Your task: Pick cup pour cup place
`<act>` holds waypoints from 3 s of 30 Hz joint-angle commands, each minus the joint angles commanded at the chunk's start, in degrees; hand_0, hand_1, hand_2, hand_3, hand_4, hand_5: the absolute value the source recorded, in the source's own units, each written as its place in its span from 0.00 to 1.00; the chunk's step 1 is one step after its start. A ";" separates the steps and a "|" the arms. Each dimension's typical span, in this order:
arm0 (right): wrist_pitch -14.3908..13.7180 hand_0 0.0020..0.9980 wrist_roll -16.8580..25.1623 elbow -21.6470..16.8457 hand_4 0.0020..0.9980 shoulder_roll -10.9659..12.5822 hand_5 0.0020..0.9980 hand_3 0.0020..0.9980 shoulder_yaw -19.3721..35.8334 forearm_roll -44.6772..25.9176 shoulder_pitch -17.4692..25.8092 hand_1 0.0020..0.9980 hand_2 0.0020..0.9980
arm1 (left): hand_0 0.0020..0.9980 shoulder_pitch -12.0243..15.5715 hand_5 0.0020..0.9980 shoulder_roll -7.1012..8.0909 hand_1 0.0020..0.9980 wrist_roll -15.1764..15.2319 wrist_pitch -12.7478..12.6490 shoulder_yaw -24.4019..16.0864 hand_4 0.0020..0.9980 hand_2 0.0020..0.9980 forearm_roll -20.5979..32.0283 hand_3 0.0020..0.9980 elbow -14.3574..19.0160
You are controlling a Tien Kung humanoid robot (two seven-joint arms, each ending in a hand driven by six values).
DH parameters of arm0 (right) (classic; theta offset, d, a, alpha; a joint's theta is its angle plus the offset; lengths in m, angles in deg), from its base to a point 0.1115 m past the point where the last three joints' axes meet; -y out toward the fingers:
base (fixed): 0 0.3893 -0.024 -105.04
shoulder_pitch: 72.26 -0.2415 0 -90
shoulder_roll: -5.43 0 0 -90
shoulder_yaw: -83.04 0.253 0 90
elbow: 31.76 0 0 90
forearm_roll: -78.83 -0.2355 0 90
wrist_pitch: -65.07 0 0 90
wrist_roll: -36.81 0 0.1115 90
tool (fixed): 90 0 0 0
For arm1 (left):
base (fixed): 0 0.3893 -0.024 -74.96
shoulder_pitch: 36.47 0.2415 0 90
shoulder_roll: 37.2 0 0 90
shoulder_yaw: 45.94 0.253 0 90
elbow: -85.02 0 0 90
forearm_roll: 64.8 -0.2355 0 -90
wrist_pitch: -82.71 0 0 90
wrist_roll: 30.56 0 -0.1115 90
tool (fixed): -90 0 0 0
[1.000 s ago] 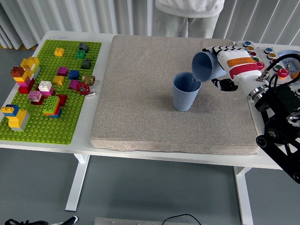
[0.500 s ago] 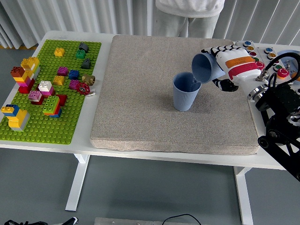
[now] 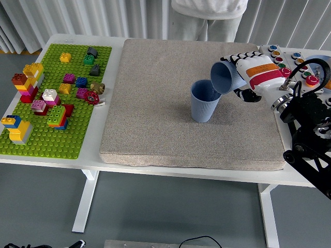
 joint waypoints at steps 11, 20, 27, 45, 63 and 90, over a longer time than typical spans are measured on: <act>-0.34 0.84 -0.54 -0.11 0.72 0.23 0.13 0.72 -1.08 1.01 -0.95 0.73 0.64 | 0.78 -0.20 1.00 0.04 0.82 0.08 -0.01 0.10 0.50 0.84 0.10 0.76 0.00; -0.64 0.84 -1.29 -0.13 0.72 0.42 0.13 0.72 -1.98 1.81 -1.53 0.73 0.64 | 0.78 -0.27 1.00 0.06 0.82 0.09 0.00 0.11 0.50 0.84 0.10 0.76 -0.01; -0.95 0.85 -2.32 -0.32 0.72 0.45 0.12 0.71 -2.56 2.78 -1.95 0.74 0.64 | 0.78 -0.33 1.00 0.09 0.82 0.09 0.01 0.09 0.50 0.84 0.06 0.76 -0.01; -0.92 0.87 -4.28 -0.91 0.71 0.94 0.11 0.71 -3.14 5.01 -2.73 0.74 0.65 | 0.78 -0.56 1.00 0.15 0.82 0.14 -0.01 0.18 0.50 0.83 0.21 0.76 -0.01; -0.97 0.87 -4.43 -0.75 0.71 0.18 0.10 0.71 -3.27 3.55 -2.34 0.74 0.64 | 0.78 -0.27 1.00 0.11 0.82 -0.08 0.06 -0.10 0.50 0.83 -0.09 0.76 0.02; -1.58 0.87 1.00 3.75 0.71 -1.58 0.10 0.70 1.94 -17.59 -1.44 0.74 0.64 | 0.78 -0.06 1.00 0.01 0.82 -0.02 0.03 -0.01 0.50 0.83 0.02 0.77 0.01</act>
